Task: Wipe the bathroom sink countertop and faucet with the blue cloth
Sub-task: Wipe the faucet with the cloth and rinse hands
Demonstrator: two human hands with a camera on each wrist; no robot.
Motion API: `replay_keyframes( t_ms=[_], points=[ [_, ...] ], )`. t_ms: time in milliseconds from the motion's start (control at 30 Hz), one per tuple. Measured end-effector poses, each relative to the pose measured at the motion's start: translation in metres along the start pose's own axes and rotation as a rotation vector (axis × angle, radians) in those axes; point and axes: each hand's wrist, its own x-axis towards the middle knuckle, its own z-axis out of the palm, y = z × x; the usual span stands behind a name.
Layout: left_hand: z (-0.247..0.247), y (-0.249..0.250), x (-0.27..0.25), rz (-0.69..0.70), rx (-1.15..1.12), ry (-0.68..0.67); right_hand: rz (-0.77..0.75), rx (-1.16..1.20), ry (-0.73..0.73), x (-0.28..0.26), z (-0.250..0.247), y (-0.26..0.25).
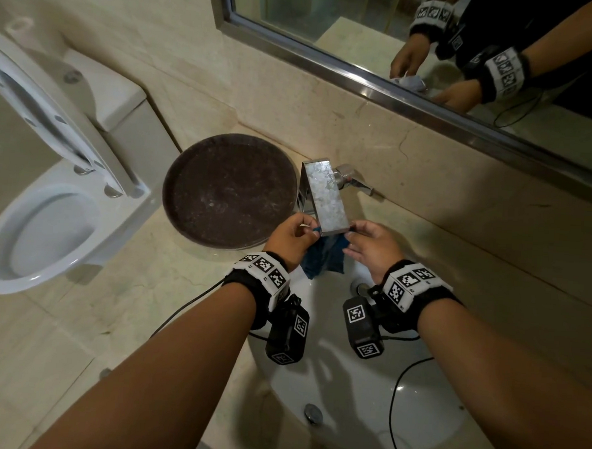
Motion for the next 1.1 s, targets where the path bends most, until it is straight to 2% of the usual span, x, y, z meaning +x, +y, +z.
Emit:
replay_keyframes(
  t_ms=[1100],
  points=[
    [0.0045,-0.0018,0.0044,-0.025,0.006,0.032,-0.017,-0.005,0.003,-0.0040,-0.0006,0.0036]
  ],
)
